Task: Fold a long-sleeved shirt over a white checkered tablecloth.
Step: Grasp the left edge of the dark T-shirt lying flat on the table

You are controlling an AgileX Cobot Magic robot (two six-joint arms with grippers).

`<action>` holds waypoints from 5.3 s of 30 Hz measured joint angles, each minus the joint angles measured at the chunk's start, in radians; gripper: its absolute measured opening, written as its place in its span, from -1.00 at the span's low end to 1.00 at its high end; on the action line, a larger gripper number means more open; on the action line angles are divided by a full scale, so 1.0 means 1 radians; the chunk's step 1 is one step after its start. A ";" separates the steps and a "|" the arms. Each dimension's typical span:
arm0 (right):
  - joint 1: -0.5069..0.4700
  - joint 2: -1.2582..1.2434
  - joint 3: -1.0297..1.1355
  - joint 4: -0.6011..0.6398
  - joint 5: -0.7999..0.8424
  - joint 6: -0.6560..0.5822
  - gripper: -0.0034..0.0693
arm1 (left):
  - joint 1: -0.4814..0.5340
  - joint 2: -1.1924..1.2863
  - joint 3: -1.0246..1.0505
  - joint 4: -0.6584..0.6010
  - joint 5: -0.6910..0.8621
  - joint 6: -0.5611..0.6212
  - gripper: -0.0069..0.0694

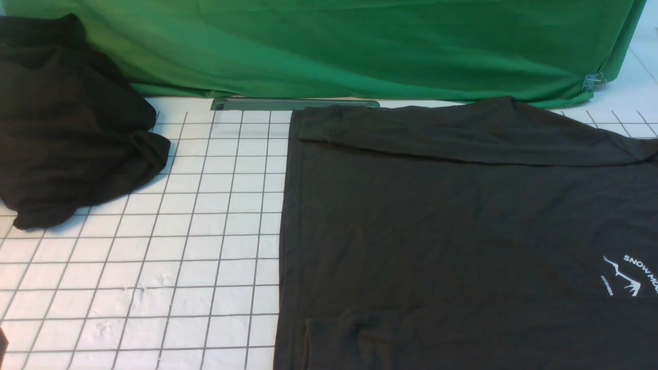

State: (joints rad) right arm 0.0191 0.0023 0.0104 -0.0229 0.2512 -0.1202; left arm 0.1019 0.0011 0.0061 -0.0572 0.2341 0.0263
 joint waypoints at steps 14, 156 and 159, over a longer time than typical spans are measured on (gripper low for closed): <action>0.000 0.000 0.000 0.000 0.000 0.000 -0.24 | 0.000 0.000 0.000 0.000 0.000 0.000 -0.81; 0.018 0.809 -0.656 0.059 0.704 0.103 -0.56 | -0.679 1.963 -1.281 -0.353 0.693 0.057 -0.06; 0.018 0.809 -0.656 0.059 0.701 0.103 -0.54 | -0.679 1.970 -1.285 -0.353 0.691 0.058 -0.16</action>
State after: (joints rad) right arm 0.0374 0.8111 -0.6459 0.0359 0.9520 -0.0176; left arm -0.5774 1.9714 -1.2788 -0.4097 0.9250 0.0841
